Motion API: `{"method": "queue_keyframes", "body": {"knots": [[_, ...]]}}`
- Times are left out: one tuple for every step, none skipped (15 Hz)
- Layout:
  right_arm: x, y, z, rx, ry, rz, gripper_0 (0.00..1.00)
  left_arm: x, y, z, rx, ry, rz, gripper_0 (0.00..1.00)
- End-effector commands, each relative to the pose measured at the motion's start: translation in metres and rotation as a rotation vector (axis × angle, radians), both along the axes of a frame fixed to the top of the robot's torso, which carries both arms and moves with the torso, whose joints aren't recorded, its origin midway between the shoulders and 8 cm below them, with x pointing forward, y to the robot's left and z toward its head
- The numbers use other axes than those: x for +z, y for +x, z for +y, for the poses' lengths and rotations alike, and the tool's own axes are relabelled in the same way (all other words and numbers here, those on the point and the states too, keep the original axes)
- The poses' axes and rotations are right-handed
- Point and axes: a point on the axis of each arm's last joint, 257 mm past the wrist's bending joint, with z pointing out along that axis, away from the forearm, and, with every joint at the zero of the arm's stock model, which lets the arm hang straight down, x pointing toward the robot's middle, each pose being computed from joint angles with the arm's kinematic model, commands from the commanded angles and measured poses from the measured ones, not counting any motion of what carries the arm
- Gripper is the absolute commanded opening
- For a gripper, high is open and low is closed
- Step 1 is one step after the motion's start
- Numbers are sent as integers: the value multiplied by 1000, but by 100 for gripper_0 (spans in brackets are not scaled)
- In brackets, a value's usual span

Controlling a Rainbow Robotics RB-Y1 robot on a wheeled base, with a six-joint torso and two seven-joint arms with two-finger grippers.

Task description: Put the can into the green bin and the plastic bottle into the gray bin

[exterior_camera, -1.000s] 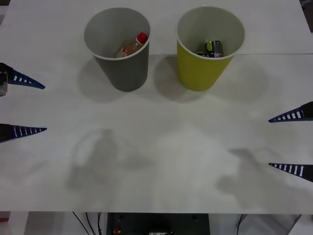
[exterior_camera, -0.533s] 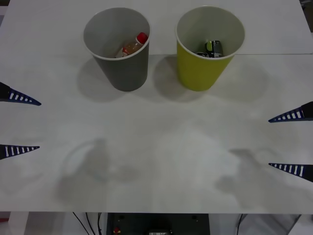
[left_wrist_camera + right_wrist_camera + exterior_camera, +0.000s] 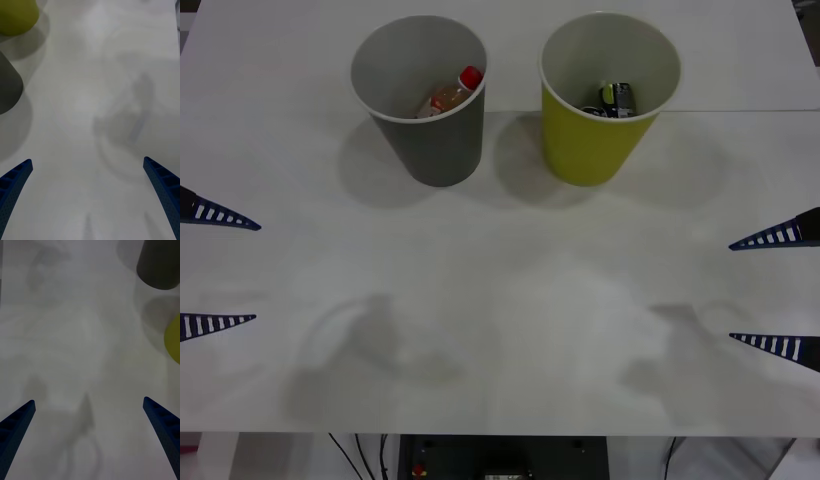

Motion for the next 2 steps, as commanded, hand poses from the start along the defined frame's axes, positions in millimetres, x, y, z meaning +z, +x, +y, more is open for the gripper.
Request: {"method": "queue_keyframes", "body": {"knots": [[0, 0, 0, 0, 0, 0, 100, -2, 0, 1, -2, 6, -2, 100], [0, 0, 0, 0, 0, 0, 100, -2, 0, 1, -2, 6, -2, 100]]}}
